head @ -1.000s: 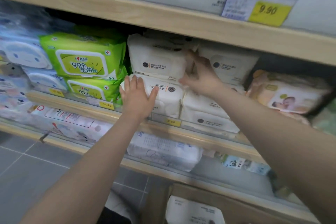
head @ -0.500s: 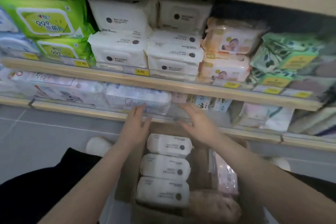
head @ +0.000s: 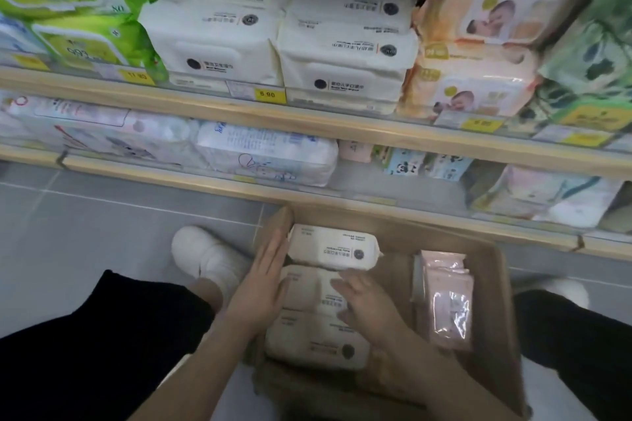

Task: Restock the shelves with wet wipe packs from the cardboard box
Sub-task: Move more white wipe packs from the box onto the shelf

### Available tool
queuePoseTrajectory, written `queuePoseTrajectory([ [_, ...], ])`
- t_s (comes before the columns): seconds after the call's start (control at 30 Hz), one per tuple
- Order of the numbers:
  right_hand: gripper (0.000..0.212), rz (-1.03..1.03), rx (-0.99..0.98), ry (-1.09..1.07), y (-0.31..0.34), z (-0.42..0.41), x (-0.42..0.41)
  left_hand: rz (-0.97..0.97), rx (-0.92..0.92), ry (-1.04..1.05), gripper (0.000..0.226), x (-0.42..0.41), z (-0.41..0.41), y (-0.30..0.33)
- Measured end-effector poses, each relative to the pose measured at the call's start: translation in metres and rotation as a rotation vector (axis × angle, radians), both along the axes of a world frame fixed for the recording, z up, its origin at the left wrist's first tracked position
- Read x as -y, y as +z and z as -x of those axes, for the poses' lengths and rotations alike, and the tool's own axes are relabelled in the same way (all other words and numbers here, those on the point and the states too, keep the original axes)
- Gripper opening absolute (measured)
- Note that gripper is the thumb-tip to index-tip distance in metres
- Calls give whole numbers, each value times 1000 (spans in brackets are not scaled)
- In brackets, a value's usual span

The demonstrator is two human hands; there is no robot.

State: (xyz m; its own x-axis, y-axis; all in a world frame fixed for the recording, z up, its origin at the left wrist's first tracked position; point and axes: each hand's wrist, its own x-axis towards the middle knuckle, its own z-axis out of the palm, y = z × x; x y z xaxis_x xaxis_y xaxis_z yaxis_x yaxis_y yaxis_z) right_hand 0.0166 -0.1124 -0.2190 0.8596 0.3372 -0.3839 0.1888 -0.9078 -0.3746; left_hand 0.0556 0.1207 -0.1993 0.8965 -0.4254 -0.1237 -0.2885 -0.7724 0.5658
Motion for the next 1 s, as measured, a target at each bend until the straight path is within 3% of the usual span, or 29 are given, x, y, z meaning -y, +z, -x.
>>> queuePoseTrajectory([
  [0.27, 76, 45, 45, 146, -25, -14, 3, 21, 23, 31, 63, 6, 0, -2],
  [0.37, 91, 141, 41, 166, -28, -15, -5, 28, 25, 32, 63, 7, 1, -3],
  [0.47, 106, 172, 43, 134, -30, -18, -15, 49, 13, 45, 64, 7, 1, -2],
  [0.67, 113, 224, 55, 35, -39, -24, -35, 81, 7, 59, 66, 9, 2, -4],
  [0.87, 87, 203, -45, 45, -38, -30, -39, 38, 22, 59, 67, 10, 2, -5],
  [1.0, 84, 155, -65, -20, -13, -26, -15, -11, -4, 59, 70, 8, -1, -4],
])
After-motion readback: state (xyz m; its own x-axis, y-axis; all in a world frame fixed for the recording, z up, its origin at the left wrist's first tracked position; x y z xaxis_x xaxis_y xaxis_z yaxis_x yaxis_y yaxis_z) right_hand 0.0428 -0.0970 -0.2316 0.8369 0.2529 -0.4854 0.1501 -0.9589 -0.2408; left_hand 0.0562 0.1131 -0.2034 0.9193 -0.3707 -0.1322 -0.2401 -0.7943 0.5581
